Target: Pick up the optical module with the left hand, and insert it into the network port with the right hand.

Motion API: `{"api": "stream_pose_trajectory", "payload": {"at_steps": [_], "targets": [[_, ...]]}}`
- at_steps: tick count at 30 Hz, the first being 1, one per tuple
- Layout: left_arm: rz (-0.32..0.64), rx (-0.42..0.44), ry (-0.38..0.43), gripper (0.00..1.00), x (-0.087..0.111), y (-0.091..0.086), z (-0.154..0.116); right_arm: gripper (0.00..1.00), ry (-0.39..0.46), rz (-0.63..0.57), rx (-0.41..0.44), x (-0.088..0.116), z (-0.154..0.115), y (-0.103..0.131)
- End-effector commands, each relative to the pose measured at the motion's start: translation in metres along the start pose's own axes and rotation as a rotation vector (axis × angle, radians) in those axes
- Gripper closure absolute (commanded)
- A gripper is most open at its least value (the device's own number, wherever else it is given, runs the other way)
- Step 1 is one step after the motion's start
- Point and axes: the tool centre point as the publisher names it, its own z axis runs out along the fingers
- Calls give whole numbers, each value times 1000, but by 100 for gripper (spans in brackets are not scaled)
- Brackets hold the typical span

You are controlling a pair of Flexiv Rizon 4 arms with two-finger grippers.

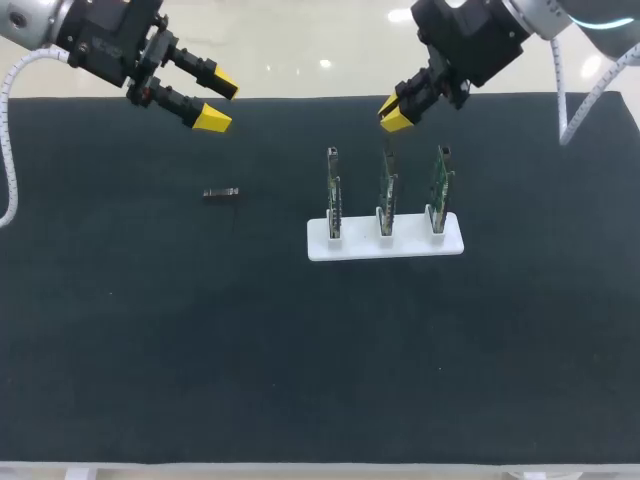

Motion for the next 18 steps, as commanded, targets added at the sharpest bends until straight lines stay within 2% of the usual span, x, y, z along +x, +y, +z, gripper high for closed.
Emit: {"api": "stream_pose_trajectory", "payload": {"at_steps": [1,18], "targets": [[-1,1,3,0,0,1,0,100,-1,1,-2,-1,0,-1],[-1,1,3,0,0,1,0,100,-6,-1,0,3,-1,-1]]}}
